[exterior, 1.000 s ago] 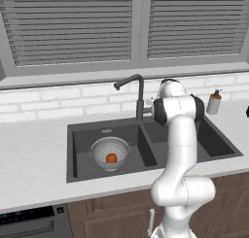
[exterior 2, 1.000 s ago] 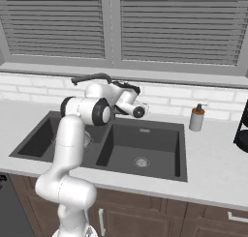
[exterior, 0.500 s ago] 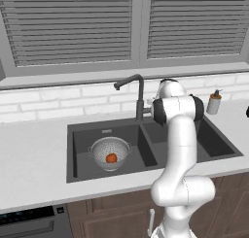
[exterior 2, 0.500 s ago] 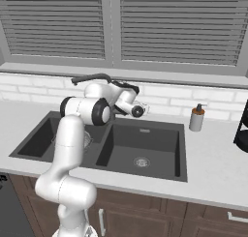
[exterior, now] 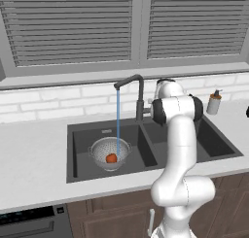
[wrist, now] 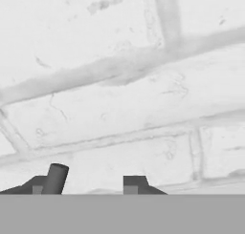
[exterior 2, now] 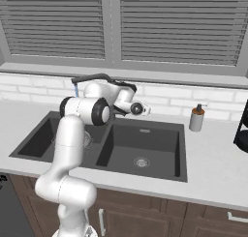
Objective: Put the colander in the sink, put the orange, orange in the colander, and turn on the sink faucet and pour water over the colander.
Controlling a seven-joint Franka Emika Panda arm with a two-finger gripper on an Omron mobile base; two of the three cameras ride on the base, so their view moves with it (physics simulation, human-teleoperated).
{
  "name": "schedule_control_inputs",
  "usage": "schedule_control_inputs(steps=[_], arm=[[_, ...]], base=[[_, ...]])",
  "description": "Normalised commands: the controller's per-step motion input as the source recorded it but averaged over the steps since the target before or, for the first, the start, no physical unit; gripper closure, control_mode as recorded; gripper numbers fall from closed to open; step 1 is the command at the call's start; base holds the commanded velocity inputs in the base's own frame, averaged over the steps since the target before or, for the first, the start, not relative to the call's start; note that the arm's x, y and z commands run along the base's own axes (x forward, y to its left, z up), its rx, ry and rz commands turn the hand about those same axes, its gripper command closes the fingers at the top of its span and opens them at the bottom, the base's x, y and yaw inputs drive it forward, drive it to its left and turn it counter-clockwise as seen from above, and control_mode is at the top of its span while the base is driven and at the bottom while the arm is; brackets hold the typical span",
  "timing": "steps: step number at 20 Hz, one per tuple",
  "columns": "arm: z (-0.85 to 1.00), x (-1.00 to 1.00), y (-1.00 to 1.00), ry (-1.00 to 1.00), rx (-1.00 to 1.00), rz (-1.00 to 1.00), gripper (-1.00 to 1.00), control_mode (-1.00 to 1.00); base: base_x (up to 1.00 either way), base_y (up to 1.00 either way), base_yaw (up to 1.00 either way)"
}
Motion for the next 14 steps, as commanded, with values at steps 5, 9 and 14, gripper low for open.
schedule_control_inputs(steps=[5,9,14], arm=[[-0.37,0.00,-0.75,0.09,0.00,-0.09,1.00,-1.00],[-0.17,0.00,-0.58,0.07,0.00,-0.09,1.00,-1.00],[0.00,-0.16,-0.38,0.03,0.00,-0.11,1.00,-1.00]], base=[[0.00,0.00,0.00],[0.00,0.00,0.00],[0.00,0.00,0.00]])
